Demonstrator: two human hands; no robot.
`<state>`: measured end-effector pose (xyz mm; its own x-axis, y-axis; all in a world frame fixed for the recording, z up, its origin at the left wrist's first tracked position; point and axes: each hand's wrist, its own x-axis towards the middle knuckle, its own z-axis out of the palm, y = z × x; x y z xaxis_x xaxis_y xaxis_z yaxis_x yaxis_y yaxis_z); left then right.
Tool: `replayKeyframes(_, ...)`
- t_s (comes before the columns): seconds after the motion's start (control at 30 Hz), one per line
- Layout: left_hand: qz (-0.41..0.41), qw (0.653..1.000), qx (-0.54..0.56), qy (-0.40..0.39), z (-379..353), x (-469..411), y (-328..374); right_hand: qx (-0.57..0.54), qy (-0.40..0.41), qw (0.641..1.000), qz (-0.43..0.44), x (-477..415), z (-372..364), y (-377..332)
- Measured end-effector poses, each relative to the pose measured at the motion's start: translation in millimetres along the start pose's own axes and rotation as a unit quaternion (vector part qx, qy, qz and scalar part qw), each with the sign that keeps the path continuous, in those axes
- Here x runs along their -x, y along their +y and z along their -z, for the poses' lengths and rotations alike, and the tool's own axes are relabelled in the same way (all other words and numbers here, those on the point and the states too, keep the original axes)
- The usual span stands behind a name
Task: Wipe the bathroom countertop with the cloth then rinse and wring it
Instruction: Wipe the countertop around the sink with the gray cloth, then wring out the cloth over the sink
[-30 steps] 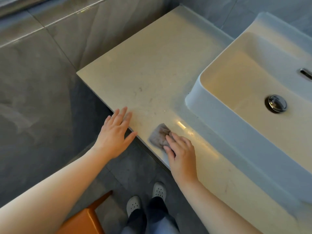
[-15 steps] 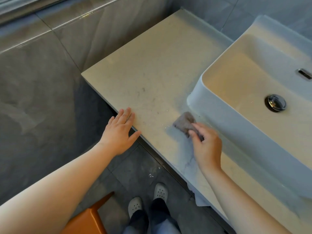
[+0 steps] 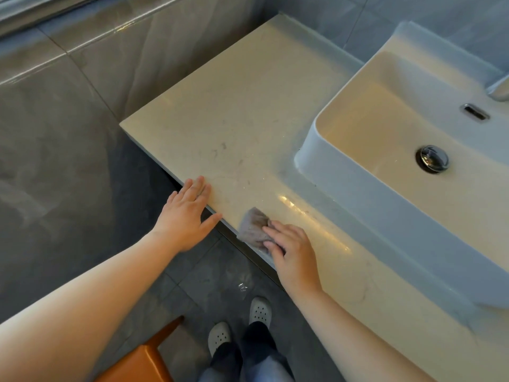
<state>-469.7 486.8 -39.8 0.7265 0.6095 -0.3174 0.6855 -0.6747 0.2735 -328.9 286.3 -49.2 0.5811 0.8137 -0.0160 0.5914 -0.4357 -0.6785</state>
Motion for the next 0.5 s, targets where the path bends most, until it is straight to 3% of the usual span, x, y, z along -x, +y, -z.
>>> replayKeyframes(0.13, -0.050, 0.999, 0.010, 0.019, 2, 12, 11, -0.106, -0.036, 0.991, -0.072, 21, 22, -7)
replayKeyframes(0.27, -0.093, 0.995, 0.034, 0.009, 0, 31, 29, -0.185, 0.027, 0.969, -0.161, 39, 56, -6)
replayKeyframes(0.4, -0.116, 0.991, 0.067, -0.007, 2, 44, 50, -0.214, 0.086, 0.958, -0.172, 49, 99, -6)
replayKeyframes(0.5, -0.136, 0.985, 0.105, -0.018, 11, 53, 70, -0.205, 0.074, 0.965, -0.149, 55, 132, -15)
